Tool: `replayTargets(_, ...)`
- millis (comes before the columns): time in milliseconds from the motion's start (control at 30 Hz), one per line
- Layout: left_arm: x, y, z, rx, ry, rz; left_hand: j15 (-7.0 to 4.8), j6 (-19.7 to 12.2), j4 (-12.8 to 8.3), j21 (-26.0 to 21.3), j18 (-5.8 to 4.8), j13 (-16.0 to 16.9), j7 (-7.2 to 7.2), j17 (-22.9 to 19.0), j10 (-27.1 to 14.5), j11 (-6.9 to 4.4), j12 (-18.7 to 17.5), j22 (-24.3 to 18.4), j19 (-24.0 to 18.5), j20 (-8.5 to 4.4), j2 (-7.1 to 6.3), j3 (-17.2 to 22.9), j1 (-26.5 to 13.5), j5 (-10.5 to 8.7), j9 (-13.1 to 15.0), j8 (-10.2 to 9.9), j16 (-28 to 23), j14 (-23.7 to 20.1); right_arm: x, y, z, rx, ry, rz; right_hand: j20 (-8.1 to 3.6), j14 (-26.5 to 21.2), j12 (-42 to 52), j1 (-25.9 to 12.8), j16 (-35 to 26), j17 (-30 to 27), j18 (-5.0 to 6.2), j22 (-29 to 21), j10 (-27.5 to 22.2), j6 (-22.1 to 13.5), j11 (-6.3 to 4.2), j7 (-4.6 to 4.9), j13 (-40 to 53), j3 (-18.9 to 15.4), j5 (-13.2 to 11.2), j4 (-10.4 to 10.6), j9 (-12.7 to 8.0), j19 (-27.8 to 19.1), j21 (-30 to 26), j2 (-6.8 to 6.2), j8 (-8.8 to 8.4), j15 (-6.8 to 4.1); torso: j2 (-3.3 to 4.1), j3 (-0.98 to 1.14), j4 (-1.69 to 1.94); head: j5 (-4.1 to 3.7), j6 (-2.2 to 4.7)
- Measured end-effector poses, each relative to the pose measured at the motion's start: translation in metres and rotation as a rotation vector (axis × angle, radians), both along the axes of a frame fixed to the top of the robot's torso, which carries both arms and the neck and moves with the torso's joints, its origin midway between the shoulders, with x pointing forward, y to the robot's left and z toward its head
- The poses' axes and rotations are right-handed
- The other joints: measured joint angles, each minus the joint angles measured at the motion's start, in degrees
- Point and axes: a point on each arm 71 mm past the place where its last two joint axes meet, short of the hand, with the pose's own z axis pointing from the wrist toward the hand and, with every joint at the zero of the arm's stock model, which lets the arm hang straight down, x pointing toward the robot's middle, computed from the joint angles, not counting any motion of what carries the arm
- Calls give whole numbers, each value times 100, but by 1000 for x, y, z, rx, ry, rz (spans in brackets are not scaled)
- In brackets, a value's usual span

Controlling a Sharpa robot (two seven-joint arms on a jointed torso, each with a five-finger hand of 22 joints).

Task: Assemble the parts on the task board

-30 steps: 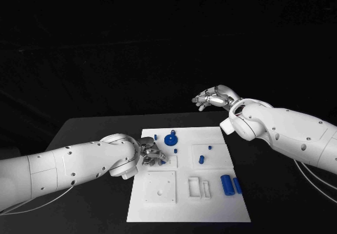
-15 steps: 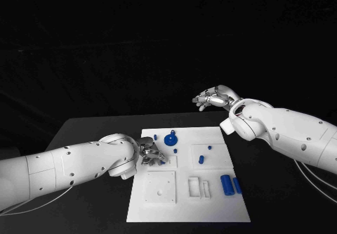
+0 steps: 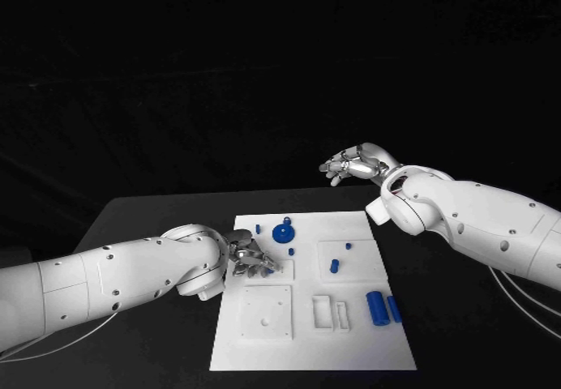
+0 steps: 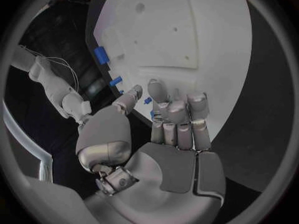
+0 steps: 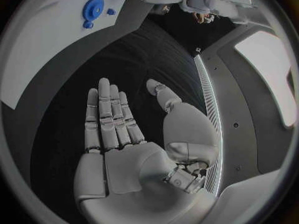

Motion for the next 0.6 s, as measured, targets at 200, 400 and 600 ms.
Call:
replayTargets(200,0,0,0,-8,5,4,0,-14,75,0,0,0,9,-5,0,0,0,0,-22,21,-51,13,-5,0,11,0,0,0,0,0,-3,0,4,0,8,0,0,0,0,0,0,0,0,0,0,0,-5,0,0,0,0,-8,0,0,0,0,-1,1,1,-5,10)
replayTargets(400,0,3,3,-23,7,11,0,-50,120,0,-1,-11,7,-17,0,0,-28,-1,-35,8,-58,28,1,0,17,0,0,0,0,0,-3,0,5,-1,8,0,0,0,0,1,1,0,0,0,0,0,-5,0,0,0,1,-8,0,0,0,0,-4,2,0,-7,14)
replayTargets(600,0,5,6,-46,11,20,1,-133,144,0,-1,-36,53,-57,-62,45,-81,-1,-89,43,-108,22,52,0,17,-38,-69,-45,0,-1,-3,0,6,-2,8,0,0,0,0,1,0,0,0,0,0,0,-11,0,0,0,1,-8,0,0,0,0,-8,5,-2,-11,23)
